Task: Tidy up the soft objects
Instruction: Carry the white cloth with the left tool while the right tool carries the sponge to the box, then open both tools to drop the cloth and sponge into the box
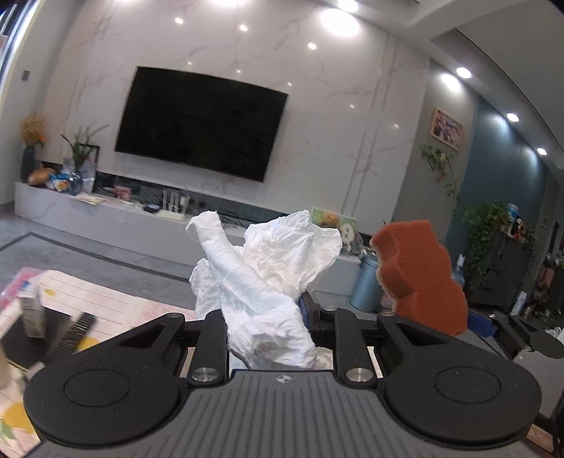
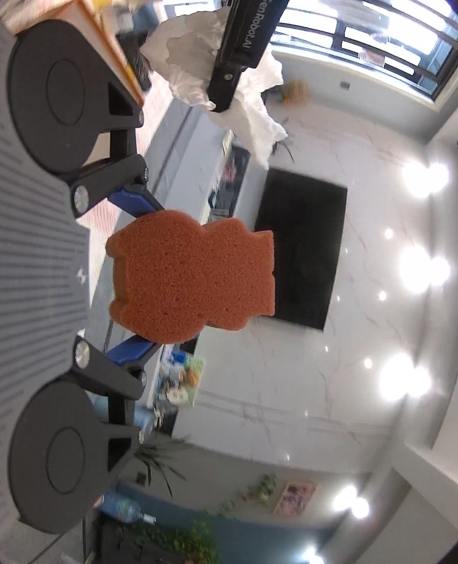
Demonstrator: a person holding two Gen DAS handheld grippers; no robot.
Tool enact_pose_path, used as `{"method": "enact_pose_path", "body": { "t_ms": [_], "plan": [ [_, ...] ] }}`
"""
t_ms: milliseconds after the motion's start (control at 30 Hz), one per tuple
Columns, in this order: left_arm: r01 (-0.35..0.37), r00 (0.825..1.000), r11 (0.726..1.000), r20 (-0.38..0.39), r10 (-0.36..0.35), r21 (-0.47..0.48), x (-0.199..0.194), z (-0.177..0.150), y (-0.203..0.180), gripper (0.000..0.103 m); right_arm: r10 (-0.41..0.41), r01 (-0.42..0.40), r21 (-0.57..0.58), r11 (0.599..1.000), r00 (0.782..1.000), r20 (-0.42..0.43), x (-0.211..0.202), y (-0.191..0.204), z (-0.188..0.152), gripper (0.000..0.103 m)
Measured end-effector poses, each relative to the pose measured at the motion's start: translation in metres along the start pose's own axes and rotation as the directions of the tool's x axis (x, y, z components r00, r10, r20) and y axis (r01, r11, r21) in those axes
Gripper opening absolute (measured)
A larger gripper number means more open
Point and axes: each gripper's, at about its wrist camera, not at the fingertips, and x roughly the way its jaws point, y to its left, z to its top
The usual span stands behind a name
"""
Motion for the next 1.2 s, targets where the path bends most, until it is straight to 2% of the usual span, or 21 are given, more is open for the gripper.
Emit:
{"method": "enact_pose_path", "body": {
  "t_ms": [67, 167, 300, 500, 567, 667, 733, 800, 867, 933, 967, 1033, 1067, 1133, 1200],
  "plan": [
    [-0.009, 1.0, 1.0, 0.012, 0.01, -0.017, -0.01, 0.004, 0.017, 0.024, 0.007, -0.007, 0.002, 1.0, 1.0, -0.016, 0.003, 0.02, 0.006, 0.07],
    [-0.042, 0.999, 0.994, 0.007, 0.043, -0.1, -0.015, 0.007, 0.052, 0.024, 0.005, -0.004, 0.013, 1.0, 0.999, -0.037, 0.008, 0.049, 0.014, 0.07],
    [-0.014, 1.0, 0.982, -0.015, 0.011, -0.187, -0.008, 0.001, 0.103, 0.024, 0.03, -0.029, 0.009, 1.0, 0.997, -0.072, 0.021, 0.089, 0.021, 0.07],
    [-0.008, 0.996, 0.97, -0.089, -0.014, -0.241, 0.022, -0.024, 0.166, 0.024, 0.118, -0.11, 0.061, 0.992, 0.981, -0.156, 0.059, 0.143, 0.01, 0.07],
    [-0.009, 0.991, 0.964, -0.131, -0.027, -0.266, 0.037, -0.035, 0.182, 0.024, 0.159, -0.142, 0.09, 0.986, 0.962, -0.224, 0.083, 0.16, 0.001, 0.07],
    [-0.017, 0.982, 0.952, -0.184, -0.041, -0.306, 0.064, -0.051, 0.192, 0.024, 0.167, -0.145, 0.092, 0.985, 0.934, -0.317, 0.119, 0.18, -0.023, 0.07],
    [0.031, 0.975, 0.941, -0.196, -0.102, -0.336, 0.074, -0.062, 0.197, 0.024, 0.194, -0.163, 0.112, 0.98, 0.905, -0.378, 0.145, 0.187, -0.04, 0.07],
    [0.025, 0.969, 0.949, -0.226, -0.1, -0.315, 0.087, -0.065, 0.19, 0.024, 0.202, -0.159, 0.133, 0.978, 0.875, -0.441, 0.168, 0.184, -0.055, 0.07],
    [0.016, 0.963, 0.959, -0.252, -0.091, -0.284, 0.099, -0.068, 0.183, 0.024, 0.196, -0.14, 0.149, 0.979, 0.857, -0.477, 0.187, 0.181, -0.067, 0.07],
    [0.021, 0.954, 0.962, -0.283, -0.101, -0.272, 0.11, -0.072, 0.177, 0.024, 0.182, -0.116, 0.155, 0.981, 0.829, -0.529, 0.207, 0.176, -0.076, 0.07],
    [0.019, 0.95, 0.964, -0.296, -0.1, -0.265, 0.115, -0.074, 0.174, 0.024, 0.168, -0.101, 0.151, 0.983, 0.825, -0.54, 0.213, 0.173, -0.08, 0.07],
    [0.006, 0.94, 0.97, -0.33, -0.087, -0.241, 0.127, -0.079, 0.165, 0.024, 0.158, -0.092, 0.143, 0.985, 0.802, -0.576, 0.224, 0.167, -0.088, 0.07],
    [-0.006, 0.936, 0.974, -0.344, -0.075, -0.228, 0.133, -0.081, 0.163, 0.024, 0.16, -0.093, 0.143, 0.985, 0.794, -0.587, 0.228, 0.163, -0.092, 0.07],
    [-0.05, 0.93, 0.98, -0.367, -0.025, -0.194, 0.143, -0.085, 0.157, 0.026, 0.175, -0.119, 0.134, 0.984, 0.801, -0.572, 0.23, 0.155, -0.097, 0.07],
    [-0.112, 0.923, 0.98, -0.383, 0.042, -0.162, 0.149, -0.087, 0.154, 0.032, 0.198, -0.139, 0.146, 0.98, 0.797, -0.57, 0.226, 0.152, -0.102, 0.071]
  ]
}}
